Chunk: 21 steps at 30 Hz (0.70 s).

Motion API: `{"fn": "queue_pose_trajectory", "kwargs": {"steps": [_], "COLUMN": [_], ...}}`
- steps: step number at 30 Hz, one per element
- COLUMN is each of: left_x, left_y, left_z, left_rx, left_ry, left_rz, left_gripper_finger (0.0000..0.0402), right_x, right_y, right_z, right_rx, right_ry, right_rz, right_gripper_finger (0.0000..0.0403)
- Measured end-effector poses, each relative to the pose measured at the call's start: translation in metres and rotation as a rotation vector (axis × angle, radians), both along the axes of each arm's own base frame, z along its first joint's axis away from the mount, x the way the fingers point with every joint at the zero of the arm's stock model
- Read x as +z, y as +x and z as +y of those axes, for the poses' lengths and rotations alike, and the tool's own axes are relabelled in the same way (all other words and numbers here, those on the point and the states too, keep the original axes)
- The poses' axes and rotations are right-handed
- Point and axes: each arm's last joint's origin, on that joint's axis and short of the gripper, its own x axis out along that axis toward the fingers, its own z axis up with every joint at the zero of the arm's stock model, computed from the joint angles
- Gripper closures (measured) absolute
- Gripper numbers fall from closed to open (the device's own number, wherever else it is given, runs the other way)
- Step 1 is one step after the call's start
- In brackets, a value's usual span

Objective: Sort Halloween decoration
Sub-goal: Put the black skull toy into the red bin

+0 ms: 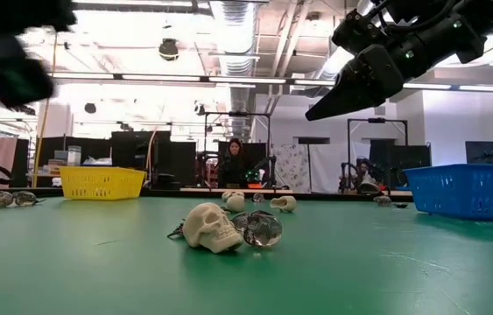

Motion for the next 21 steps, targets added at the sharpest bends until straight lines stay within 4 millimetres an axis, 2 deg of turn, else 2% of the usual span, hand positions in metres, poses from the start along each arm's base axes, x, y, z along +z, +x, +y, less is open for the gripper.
{"fn": "queue_pose_trajectory", "kwargs": {"steps": [5,10,15,21], "left_x": [-0.002,-0.009,-0.02,-0.027], "left_y": [-0.026,-0.039,-0.042,-0.044], "left_z": [-0.033,-0.053,-0.06,-0.058], "left_rx": [0.039,0.072,0.127,0.122], "left_ry": [-0.061,-0.071,-0.015,0.056], "left_rz": [0.174,0.291,0.374,0.424], "left_gripper_finger": [0.0329,0.0322,0.0304,0.028], "right_x": [0.0,0.0,0.0,0.0], "right_y": [0.0,0.0,0.0,0.0], "right_z": [0.0,0.0,-0.001,-0.001], "right_rx": [0.0,-0.001,-0.002,-0.003], "right_ry": [0.0,-0.003,-0.003,-0.003], "right_rz": [0.001,0.001,0.001,0.001], "right_gripper_finger": [0.0257,0.0257,0.0257,0.0257]}}
